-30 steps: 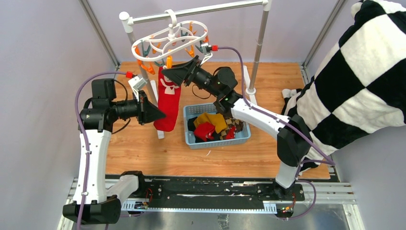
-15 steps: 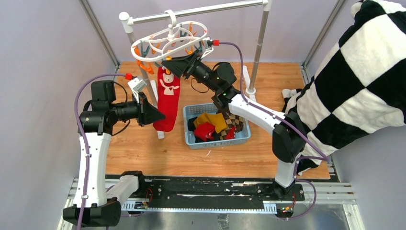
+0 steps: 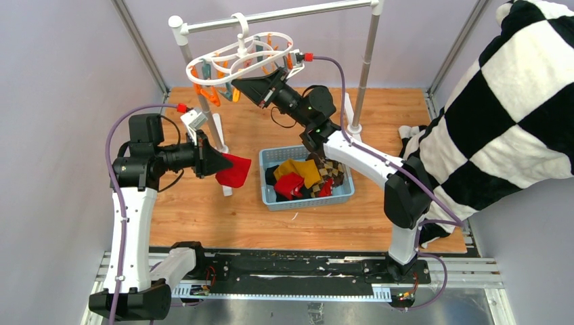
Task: Remove the socks clipped to the hanger
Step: Remove the sock from the hanger.
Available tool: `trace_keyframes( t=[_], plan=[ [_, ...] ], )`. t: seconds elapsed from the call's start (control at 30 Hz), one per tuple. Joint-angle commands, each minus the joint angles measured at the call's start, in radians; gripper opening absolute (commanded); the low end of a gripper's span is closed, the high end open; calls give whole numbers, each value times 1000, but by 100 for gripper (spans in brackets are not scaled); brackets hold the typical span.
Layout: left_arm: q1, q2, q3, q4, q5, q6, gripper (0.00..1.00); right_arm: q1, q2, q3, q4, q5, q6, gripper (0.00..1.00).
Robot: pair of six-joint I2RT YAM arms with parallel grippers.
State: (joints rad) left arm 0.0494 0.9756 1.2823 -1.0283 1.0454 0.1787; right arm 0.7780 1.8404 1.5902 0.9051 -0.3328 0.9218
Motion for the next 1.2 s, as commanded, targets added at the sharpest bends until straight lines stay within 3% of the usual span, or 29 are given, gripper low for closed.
trace_keyframes(
  t=[0.0,0.07,0.13,0.2,0.23,0.3,0.57,0.77,1.07,1.17],
  plan=[
    [-6,-8,-9,-7,-13,-7,0,-14,-10,13,26,-15,-11,0],
    [-6,-14,-8,-7,-15,-4,0,-16,-17,4,10,-25,-12,8],
    [-6,-22,-3,-7,-21,5,0,-19,-33,-26,8,-38,-16,34],
    [-5,-35,1,-6,-22,18,0,-21,-58,-68,0,-58,-29,74],
    [-6,-43,2,-6,-23,22,0,-22,-73,-93,-3,-73,-39,88],
    [-6,-54,2,-6,-20,29,0,-23,-108,-150,-3,-110,-55,97],
    [-8,-68,3,-6,1,30,0,-17,-246,-445,143,-345,-60,100],
    [-8,-72,41,-7,-23,22,0,35,-235,-538,258,-494,-39,97],
    [-7,-78,33,-6,-11,-3,0,110,-145,-471,291,-543,12,57],
    [-8,-77,34,-6,-21,-1,0,109,-149,-473,264,-540,4,29]
  ],
)
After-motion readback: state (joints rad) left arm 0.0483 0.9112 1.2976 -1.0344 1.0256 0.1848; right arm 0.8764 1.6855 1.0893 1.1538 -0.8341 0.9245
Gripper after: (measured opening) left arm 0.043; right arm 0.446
